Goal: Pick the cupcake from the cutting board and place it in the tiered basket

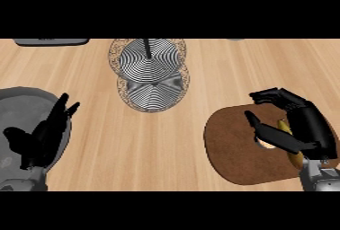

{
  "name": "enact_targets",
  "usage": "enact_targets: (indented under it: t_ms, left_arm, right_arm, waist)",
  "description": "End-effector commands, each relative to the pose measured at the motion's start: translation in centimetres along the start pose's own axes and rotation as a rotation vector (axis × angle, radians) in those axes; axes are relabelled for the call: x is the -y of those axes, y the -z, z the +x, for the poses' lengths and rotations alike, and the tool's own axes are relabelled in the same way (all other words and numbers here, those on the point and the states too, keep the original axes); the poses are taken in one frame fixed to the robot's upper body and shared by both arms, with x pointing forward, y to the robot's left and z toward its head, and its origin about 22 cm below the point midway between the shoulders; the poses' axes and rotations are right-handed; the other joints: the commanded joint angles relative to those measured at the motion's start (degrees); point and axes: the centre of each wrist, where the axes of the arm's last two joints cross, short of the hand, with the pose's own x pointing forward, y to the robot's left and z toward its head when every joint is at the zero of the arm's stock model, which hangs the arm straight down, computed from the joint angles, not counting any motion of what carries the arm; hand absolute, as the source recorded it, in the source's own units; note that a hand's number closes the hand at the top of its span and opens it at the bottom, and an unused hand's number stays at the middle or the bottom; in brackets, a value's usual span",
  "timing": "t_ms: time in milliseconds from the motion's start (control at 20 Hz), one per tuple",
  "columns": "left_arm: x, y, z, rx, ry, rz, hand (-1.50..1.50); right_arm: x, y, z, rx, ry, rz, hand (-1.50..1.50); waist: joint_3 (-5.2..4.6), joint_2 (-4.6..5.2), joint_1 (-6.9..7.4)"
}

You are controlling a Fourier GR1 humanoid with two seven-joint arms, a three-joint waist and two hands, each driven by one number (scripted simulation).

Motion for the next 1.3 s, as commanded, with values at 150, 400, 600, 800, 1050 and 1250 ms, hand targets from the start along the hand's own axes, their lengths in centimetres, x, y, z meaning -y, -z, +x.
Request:
enact_targets:
  t_ms: [150, 400, 600, 800, 1050, 1250]
  left_arm:
    - [1.1, 0.3, 4.8, -0.022, -0.014, -0.092, 0.00]
    - [0.5, 0.6, 3.5, -0.028, 0.005, -0.078, 0.00]
    - [0.4, 0.2, 3.0, -0.023, 0.001, -0.071, 0.00]
    - [0.6, 0.3, 2.8, -0.037, -0.009, -0.055, 0.00]
    - [2.0, 0.2, 3.6, -0.017, -0.002, -0.080, 0.00]
    - [1.4, -0.4, 2.6, -0.030, 0.004, -0.093, 0.00]
  right_arm:
    - [1.2, -2.4, -0.2, 0.003, -0.129, -0.256, -1.50]
    - [2.8, -2.6, 3.9, -0.020, -0.468, -0.167, -1.50]
    - [5.3, -3.4, 6.7, -0.154, -0.776, -0.033, -1.50]
    - [4.7, -4.0, 8.2, -0.319, -0.938, 0.253, -1.50]
    - [3.3, -3.9, 11.6, -0.436, -0.981, 0.392, -1.50]
    - [-0.7, -2.2, 10.3, -0.493, -0.951, 0.338, -1.50]
  waist:
    - [0.44, 0.07, 1.54]
    - [0.24, 0.09, 1.34]
    - [0.07, -0.16, 1.17]
    - [-0.06, 0.05, 1.42]
    - [0.18, 0.14, 2.17]
    - [0.33, 0.33, 2.68]
